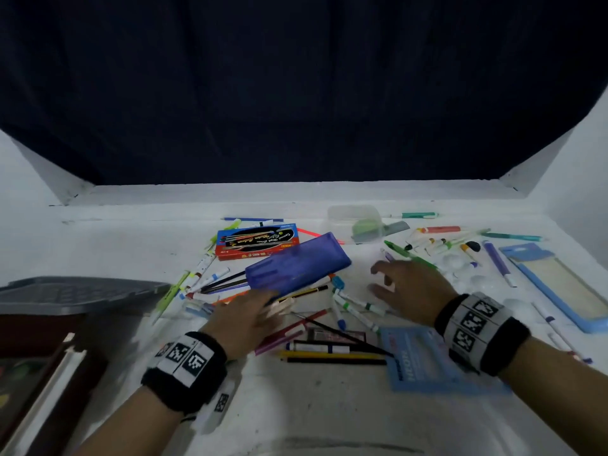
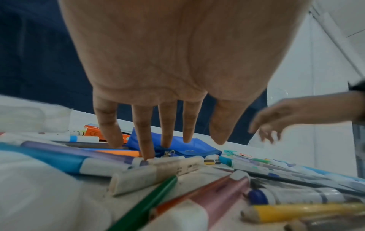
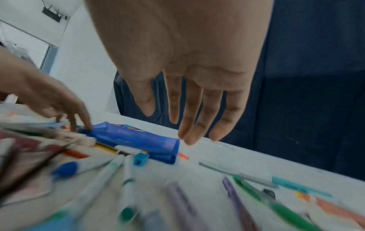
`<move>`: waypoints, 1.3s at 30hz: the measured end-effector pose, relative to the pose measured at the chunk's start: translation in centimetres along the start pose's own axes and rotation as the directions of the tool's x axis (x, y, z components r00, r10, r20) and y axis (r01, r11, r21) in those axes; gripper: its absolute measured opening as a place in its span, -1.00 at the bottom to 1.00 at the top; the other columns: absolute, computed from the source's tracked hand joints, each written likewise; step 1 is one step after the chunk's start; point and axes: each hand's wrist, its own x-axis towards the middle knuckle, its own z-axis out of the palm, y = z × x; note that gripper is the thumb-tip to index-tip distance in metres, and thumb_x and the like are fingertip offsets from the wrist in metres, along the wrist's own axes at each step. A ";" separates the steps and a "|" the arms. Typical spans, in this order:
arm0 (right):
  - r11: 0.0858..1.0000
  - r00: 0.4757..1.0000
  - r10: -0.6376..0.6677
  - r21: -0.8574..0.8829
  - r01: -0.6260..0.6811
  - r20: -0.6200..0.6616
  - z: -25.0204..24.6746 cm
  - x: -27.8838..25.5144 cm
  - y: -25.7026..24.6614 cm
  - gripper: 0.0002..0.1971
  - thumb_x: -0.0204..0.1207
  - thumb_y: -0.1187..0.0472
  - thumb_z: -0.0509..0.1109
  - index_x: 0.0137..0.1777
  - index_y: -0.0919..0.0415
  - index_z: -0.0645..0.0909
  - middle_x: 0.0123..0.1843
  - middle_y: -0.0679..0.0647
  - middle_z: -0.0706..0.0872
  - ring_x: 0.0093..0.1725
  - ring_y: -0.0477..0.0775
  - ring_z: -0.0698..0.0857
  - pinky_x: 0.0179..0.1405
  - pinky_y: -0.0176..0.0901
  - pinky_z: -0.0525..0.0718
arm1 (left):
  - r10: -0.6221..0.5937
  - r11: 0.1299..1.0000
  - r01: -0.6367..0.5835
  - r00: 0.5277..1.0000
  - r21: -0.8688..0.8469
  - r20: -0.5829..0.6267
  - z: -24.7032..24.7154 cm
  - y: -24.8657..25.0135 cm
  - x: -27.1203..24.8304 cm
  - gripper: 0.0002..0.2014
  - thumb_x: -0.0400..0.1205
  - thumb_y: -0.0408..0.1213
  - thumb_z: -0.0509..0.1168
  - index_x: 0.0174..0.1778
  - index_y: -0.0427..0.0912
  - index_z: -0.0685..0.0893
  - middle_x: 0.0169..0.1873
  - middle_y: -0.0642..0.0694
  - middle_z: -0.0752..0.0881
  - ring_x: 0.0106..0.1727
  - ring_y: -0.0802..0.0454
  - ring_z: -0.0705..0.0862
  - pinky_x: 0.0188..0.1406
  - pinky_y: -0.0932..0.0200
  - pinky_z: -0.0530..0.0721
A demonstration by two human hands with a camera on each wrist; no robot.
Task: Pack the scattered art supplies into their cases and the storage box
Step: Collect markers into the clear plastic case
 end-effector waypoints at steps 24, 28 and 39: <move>0.977 0.983 -0.063 -0.191 0.096 0.173 0.5 19.6 0.3 -0.25 0.38 -0.18 0.45 0.55 -0.07 0.26 0.47 0.16 0.23 0.41 0.25 0.41 0.34 0.12 0.49 | 0.104 0.993 -0.110 0.987 -0.039 -0.122 0.8 -1.8 0.0 -0.68 0.74 0.05 0.10 0.36 0.15 0.60 0.27 0.19 0.68 0.31 0.15 0.62 0.21 -0.08 0.63; 0.974 0.991 -0.112 -0.190 0.125 0.079 0.1 17.8 -0.1 -0.19 0.34 -0.01 0.54 0.58 0.01 0.30 0.47 0.20 0.21 0.42 0.29 0.40 0.37 0.15 0.51 | 0.094 0.995 -0.092 0.992 0.027 -0.086 1.7 -1.2 -0.4 -0.64 0.75 0.02 0.04 0.43 0.16 0.54 0.34 0.18 0.62 0.35 0.15 0.58 0.24 -0.08 0.59; 0.886 0.871 -0.428 -0.301 0.353 -0.241 -1.6 10.1 -4.0 -0.10 0.05 0.39 0.59 0.51 0.28 0.46 0.54 0.48 0.39 0.52 0.52 0.40 0.43 0.40 0.45 | 0.125 0.992 -0.123 0.982 0.022 -0.143 2.5 0.8 -2.3 -0.57 0.68 0.06 -0.05 0.38 0.20 0.57 0.46 0.02 0.59 0.51 -0.01 0.54 0.25 -0.20 0.58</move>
